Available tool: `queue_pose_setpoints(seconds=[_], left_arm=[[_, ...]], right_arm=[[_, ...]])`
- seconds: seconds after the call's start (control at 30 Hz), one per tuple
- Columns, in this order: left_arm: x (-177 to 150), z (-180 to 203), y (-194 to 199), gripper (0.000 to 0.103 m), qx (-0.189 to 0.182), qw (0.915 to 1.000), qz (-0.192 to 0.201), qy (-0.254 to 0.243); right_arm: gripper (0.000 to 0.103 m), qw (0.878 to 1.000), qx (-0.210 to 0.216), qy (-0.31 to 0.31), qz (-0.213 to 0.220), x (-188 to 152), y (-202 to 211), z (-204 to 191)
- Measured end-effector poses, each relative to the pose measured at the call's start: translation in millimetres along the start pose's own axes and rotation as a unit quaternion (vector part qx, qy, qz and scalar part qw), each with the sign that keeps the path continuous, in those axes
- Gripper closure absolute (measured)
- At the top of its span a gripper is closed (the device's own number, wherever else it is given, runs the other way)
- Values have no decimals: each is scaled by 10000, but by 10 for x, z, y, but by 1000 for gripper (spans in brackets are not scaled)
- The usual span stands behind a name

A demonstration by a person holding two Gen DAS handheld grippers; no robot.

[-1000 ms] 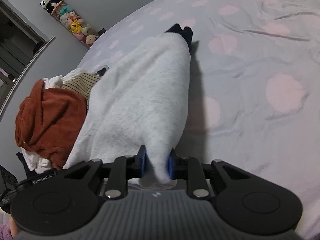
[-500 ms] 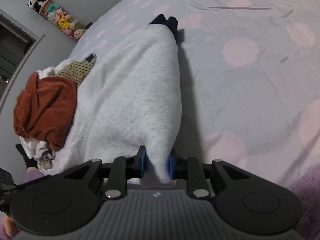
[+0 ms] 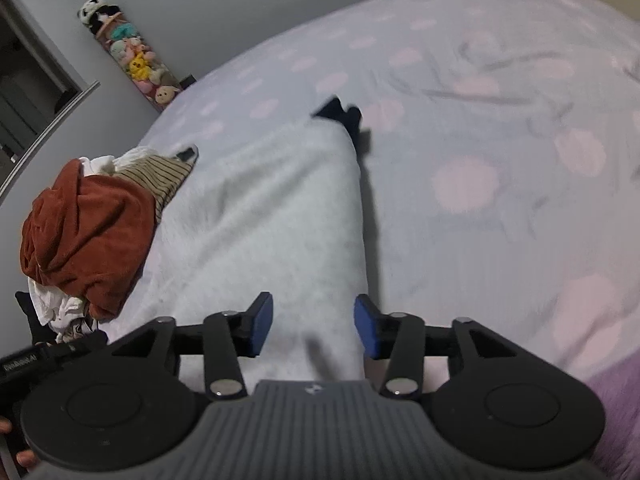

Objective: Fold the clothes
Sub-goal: 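Grasp the folded bundle end with the left gripper while the right gripper grasps it, then lift the bundle with both grippers and carry it toward the beige mat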

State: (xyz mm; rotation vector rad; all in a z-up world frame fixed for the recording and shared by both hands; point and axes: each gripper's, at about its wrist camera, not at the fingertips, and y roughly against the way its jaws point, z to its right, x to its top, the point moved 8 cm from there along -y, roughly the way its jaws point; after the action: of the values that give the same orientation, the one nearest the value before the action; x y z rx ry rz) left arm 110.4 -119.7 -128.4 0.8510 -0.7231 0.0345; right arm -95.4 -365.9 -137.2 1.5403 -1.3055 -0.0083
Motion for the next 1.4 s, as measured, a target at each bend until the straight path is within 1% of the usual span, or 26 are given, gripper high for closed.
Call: queue_pose_setpoints(seconds=[0.03,0.13,0.27,0.5,0.53,0.6,0.67,0.7,0.83,0.93,1.0,1.13,1.27,1.4], left_arm=[[38,-14,19,60,7,10000,81,5],[143,-60,25,54,-82,9997,195,99],[221,-128,-74,53,-78,9997,150,197],[317,-224,-296,50,-85,9997,51,221],[334,-226,-335,49,-80,9998,36,200],[363,-227,-405,42,-54,9999,-2,135],[387,-208,-478,39,-21,10000,-40,-42],[398,-193,-507,36,6,9998,-37,-173],[445,-139,-647,33,-8,9990,13,-456],[482,-170,-791,31,-25,9993,-4,-384],[507,-209,-906,31,-121,9995,-119,-262],[596,-240,-1156,31,-415,9984,-381,-70],[678,-281,-1436,31,-477,9970,-606,57],[695,-310,-1659,31,-626,9946,-803,210]], right_arm=[[47,10000,0,75,34,29,2,-27],[43,9998,21,194,41,78,-42,-90],[42,9997,-30,237,-65,94,-156,-97],[41,9995,-137,195,-183,164,-330,-30],[41,9995,-152,182,-192,179,-353,-15],[41,9995,-179,164,-215,215,-410,8],[41,9994,-192,161,-238,255,-469,25],[41,9994,-190,175,-244,279,-499,25],[41,9994,-184,202,-223,383,-610,39],[41,9993,-183,252,-187,462,-712,34],[41,9992,-199,297,-161,513,-782,35],[37,9994,-177,230,-190,603,-948,76],[35,9994,-141,167,-254,712,-1117,135],[27,9995,13,49,-315,852,-1261,207]])
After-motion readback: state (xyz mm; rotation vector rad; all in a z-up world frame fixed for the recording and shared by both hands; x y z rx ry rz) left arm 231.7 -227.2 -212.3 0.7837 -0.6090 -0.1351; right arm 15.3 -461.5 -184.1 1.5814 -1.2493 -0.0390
